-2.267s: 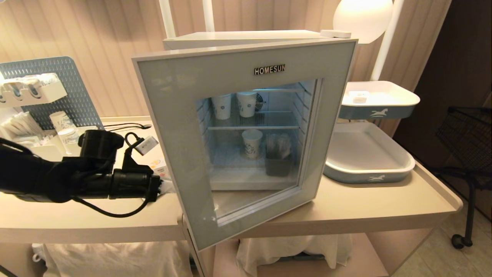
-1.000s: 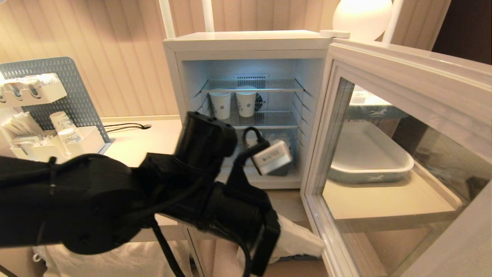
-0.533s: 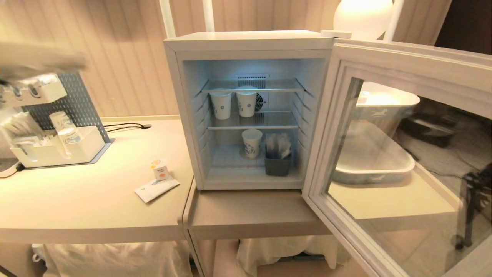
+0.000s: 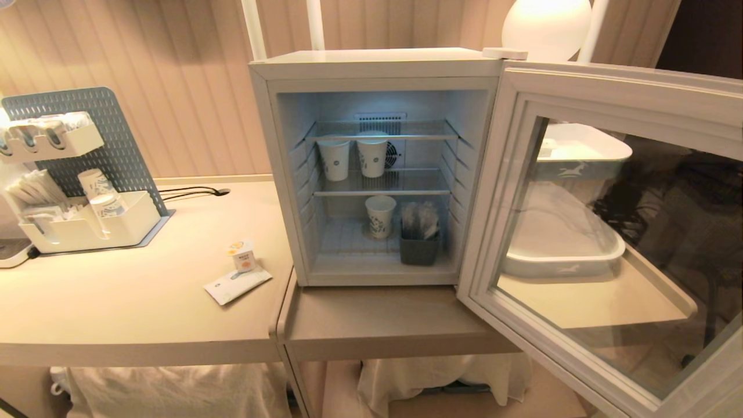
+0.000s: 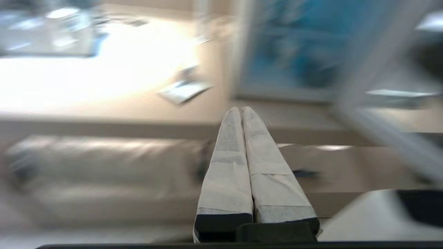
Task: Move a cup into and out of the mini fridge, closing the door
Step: Put the yoghurt in the freezer
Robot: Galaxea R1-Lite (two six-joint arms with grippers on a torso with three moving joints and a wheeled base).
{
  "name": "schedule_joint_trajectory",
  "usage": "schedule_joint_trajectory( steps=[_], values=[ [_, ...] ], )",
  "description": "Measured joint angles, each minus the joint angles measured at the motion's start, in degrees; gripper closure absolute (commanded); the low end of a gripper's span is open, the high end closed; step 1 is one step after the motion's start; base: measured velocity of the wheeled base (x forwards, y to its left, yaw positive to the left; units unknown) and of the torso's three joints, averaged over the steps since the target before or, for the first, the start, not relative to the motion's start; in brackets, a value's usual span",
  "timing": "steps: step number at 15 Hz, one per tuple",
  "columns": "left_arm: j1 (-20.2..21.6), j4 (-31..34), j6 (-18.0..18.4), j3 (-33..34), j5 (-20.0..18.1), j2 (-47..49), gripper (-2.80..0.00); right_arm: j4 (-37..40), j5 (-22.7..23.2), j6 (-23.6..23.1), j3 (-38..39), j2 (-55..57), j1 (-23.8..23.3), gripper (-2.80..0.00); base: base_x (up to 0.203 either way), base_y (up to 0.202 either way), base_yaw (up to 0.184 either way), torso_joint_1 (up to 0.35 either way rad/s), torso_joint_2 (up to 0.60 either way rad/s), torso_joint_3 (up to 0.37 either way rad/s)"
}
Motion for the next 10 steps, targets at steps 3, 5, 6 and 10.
schedule_joint_trajectory(
  steps=[3,5,6,10],
  values=[
    [-0.1,-2.4,3.5,4.5,8.7,-4.5,0.0,0.0,0.0,0.0,0.0,0.0,0.0,0.0,0.0,0.0,0.0,0.0,0.0,0.0],
    [-2.9,-2.5,3.9,5.8,9.4,-5.5,0.0,0.0,0.0,0.0,0.0,0.0,0.0,0.0,0.0,0.0,0.0,0.0,0.0,0.0],
    [-3.3,-1.1,3.8,7.3,10.6,-5.7,0.0,0.0,0.0,0.0,0.0,0.0,0.0,0.0,0.0,0.0,0.0,0.0,0.0,0.0],
    [-9.3,-6.6,3.8,11.9,14.9,-6.7,0.0,0.0,0.0,0.0,0.0,0.0,0.0,0.0,0.0,0.0,0.0,0.0,0.0,0.0]
  ],
)
